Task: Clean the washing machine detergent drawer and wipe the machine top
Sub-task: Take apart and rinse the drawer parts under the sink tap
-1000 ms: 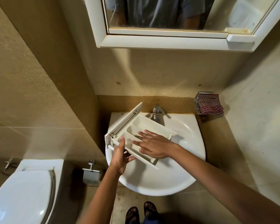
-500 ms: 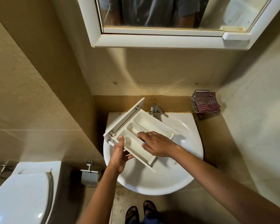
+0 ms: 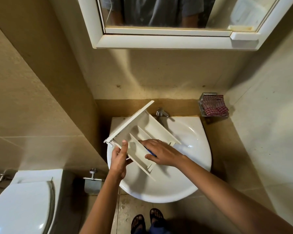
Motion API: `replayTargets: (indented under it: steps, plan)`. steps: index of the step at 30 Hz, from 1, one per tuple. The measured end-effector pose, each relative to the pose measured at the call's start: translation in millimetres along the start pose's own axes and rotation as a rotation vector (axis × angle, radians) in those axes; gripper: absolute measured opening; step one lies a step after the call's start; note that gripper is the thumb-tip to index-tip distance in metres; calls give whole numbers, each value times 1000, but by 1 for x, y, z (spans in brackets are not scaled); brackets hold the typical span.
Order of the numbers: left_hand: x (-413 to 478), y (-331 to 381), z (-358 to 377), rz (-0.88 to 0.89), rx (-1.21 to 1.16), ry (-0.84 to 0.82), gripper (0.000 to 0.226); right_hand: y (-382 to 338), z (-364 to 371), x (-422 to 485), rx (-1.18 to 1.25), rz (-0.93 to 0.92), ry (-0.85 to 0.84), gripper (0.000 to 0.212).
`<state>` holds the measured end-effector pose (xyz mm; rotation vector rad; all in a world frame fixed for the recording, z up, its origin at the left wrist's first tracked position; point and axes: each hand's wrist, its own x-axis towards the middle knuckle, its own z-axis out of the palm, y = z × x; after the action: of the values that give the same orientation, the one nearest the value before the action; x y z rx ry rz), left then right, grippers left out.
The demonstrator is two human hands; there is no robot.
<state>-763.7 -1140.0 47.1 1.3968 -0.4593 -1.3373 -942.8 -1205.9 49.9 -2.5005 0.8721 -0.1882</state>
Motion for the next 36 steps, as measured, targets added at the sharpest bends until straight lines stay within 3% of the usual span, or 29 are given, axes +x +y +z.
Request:
replayTargets:
  steps: [4,10,15,19,21,25,30,36]
  plan:
    - [-1,6,-1,43,-48,44,34,10,10,-18,50,-29,226,61]
    - [1,2,-6,102,-48,117,34,26,26,-24,272,258,369,58]
    - [1,-5,-15,195,164,136,60,37,28,-24,329,466,600,49]
    - [7,-3,-29,139,237,-5,42,33,-1,-20,787,747,692,29]
    - [8,-2,-32,71,217,-79,38,39,-13,-16,975,812,684,17]
    - [4,-9,-26,-50,217,-163,11,50,-21,-11,1142,890,485,49]
    - [-6,-33,-10,-126,172,-178,27,53,-12,-13,1169,949,246,72]
    - [-10,-42,-5,-210,45,-148,28,47,-22,-13,1076,910,238,51]
